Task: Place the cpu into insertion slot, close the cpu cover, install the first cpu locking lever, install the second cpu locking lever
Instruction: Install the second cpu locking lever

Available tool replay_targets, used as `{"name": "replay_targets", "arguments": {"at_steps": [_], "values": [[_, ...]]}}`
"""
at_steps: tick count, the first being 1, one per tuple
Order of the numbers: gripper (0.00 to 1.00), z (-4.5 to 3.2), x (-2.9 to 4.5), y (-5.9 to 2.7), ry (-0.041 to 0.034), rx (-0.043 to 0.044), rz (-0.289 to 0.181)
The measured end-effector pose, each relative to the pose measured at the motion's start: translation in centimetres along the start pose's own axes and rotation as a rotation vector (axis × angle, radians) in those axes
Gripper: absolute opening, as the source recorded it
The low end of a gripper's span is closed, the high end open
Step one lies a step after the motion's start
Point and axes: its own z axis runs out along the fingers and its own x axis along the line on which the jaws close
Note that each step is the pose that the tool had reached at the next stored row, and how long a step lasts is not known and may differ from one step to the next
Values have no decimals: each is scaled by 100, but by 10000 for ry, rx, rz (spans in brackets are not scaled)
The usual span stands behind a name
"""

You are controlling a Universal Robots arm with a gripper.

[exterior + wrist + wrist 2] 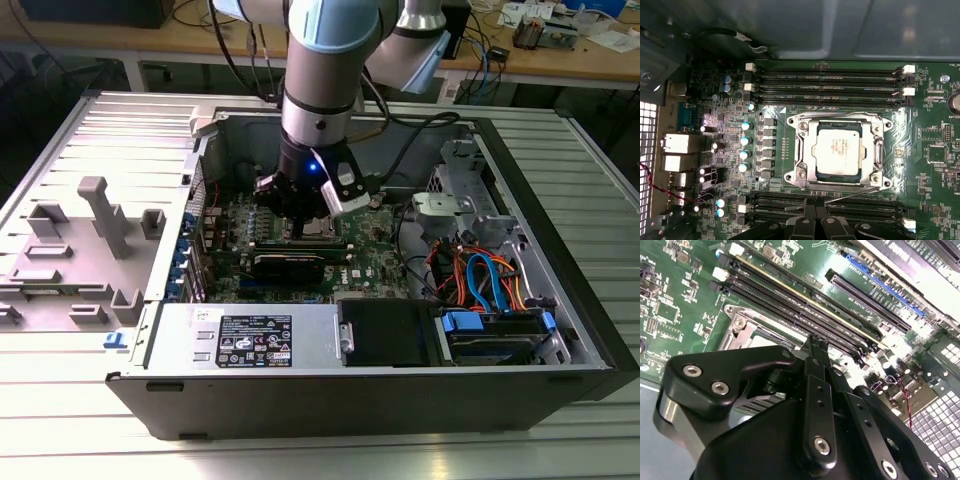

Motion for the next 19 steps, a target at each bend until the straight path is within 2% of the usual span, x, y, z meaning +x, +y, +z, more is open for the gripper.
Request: {"name": "replay_targets", "arguments": {"at_steps": [1,5,11,19], "values": [[11,3,3,-2,-1,-40,-23],[11,19,12,-31,1,-58,-84],[11,59,25,-46,-1,-131,-136],[11,96,59,-47,-6,-307,-237]]}}
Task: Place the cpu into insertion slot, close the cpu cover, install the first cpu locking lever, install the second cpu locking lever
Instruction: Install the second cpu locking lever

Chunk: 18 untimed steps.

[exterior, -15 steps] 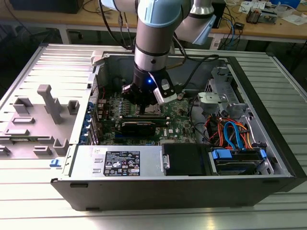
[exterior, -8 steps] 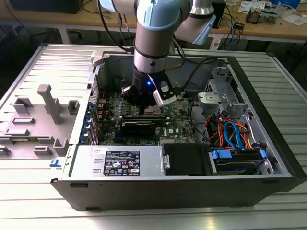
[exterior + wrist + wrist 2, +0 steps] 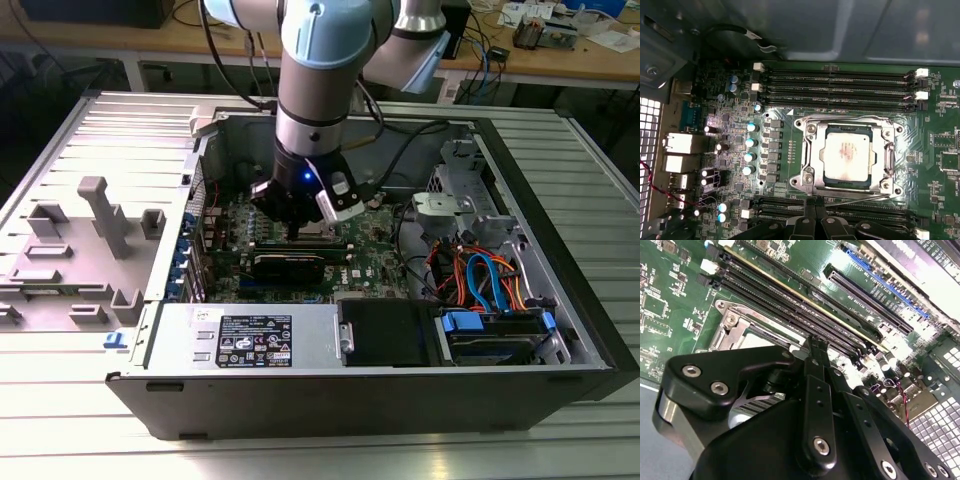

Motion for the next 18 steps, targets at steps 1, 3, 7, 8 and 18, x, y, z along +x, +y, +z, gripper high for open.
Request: {"name": "replay_targets", "arguments": {"at_steps": [1,3,7,8,18], "values": [[11,6,6,0,-1,-16,-12],[11,25,13,-1,1,-46,-43],[11,60,36,-1,-4,-189,-130],[11,65,41,-1,-5,-210,-149],[11,108,56,-7,-4,-341,-286]]}}
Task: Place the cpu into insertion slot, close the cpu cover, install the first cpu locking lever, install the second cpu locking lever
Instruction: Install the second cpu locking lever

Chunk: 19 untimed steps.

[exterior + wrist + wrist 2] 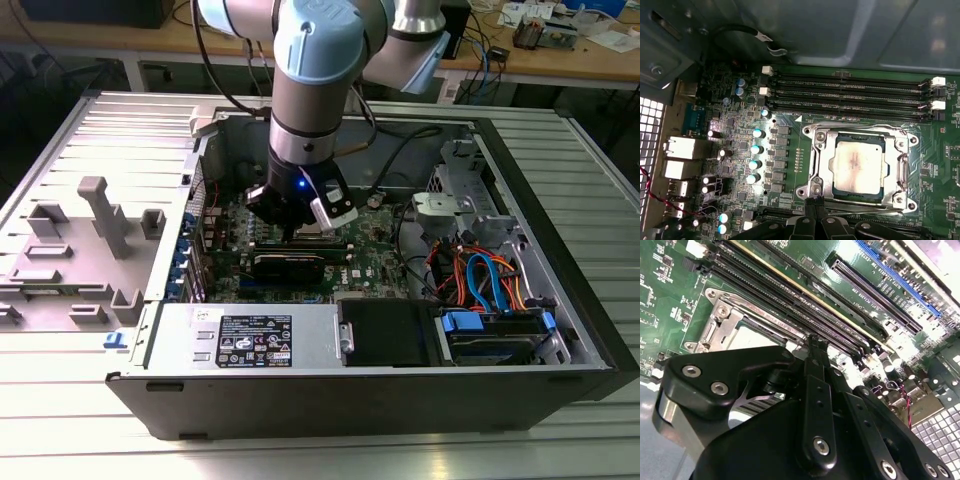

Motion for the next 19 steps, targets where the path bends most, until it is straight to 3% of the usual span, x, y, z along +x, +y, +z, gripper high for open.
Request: {"name": "replay_targets", "arguments": {"at_steps": [8,12,15,17,19], "values": [[11,-56,13,-5,1,3,-2],[11,-64,28,-92,-5,-25,-2],[11,-63,37,-91,-7,-42,-4],[11,-60,51,-88,-10,-90,-9],[11,-55,52,-86,-21,-191,-18]]}}
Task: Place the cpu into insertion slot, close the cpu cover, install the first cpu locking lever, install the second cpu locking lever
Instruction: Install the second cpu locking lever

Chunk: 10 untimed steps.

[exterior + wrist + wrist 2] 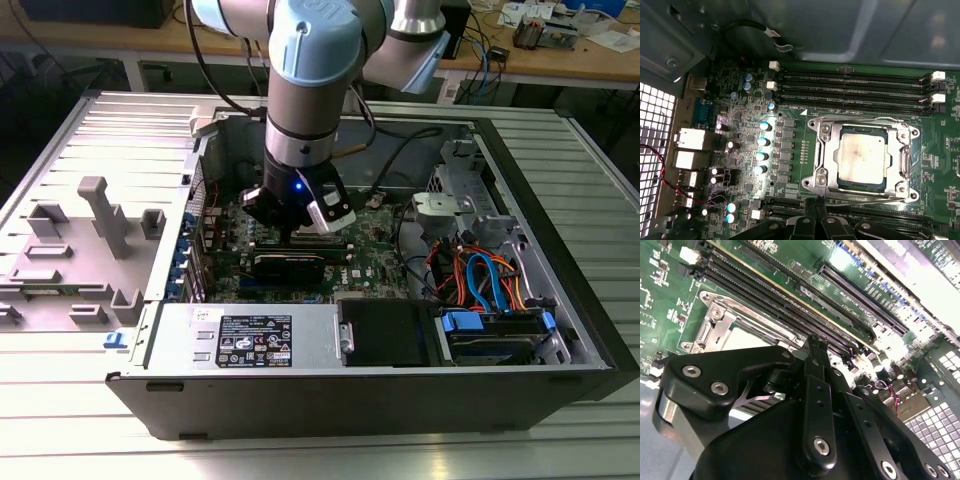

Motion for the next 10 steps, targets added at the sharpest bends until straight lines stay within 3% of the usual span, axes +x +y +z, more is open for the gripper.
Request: {"name": "replay_targets", "arguments": {"at_steps": [4,10], "values": [[11,21,-2,1,-13,-134,-11],[11,34,-3,-1,-13,-143,-13]]}}
